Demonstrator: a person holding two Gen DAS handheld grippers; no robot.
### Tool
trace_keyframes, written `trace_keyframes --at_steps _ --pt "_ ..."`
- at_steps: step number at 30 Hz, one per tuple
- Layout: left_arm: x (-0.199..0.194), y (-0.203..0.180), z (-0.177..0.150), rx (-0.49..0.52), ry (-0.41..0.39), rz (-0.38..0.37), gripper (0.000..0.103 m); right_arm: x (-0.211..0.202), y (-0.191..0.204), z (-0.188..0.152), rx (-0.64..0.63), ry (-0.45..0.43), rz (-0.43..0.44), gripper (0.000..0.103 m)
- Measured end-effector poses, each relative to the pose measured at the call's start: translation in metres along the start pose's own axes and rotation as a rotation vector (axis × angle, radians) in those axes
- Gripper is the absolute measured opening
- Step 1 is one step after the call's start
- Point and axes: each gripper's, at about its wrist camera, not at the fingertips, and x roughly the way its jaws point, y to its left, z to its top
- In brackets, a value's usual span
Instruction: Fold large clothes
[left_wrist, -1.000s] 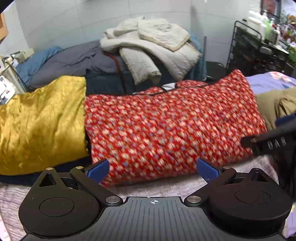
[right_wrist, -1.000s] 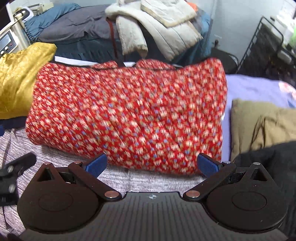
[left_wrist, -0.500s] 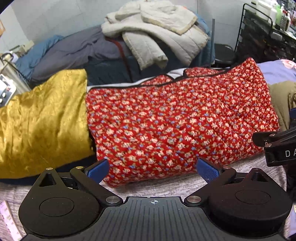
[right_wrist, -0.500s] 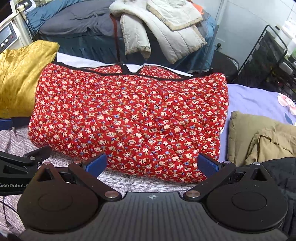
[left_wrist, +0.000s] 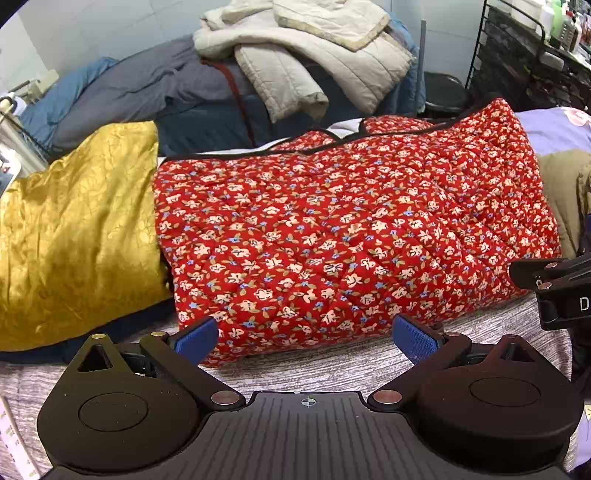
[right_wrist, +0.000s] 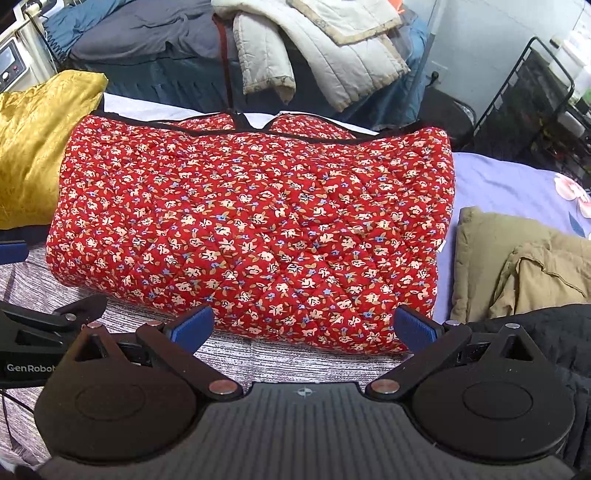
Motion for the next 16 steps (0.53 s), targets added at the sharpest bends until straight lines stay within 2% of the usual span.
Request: trace_keyframes --at_steps 9,16 --pt "0.0034 -0.002 -0.0012 0.002 0.012 -0.009 0.103 0.0036 0.0008 -0.0013 0.003 0.012 0.003 0.103" --pt "0.0008 -0.0004 -0.0026 -0.017 -0.011 -0.014 0.103 0.0049 0.0023 -0.0027 0.0 0.011 0.004 0.103"
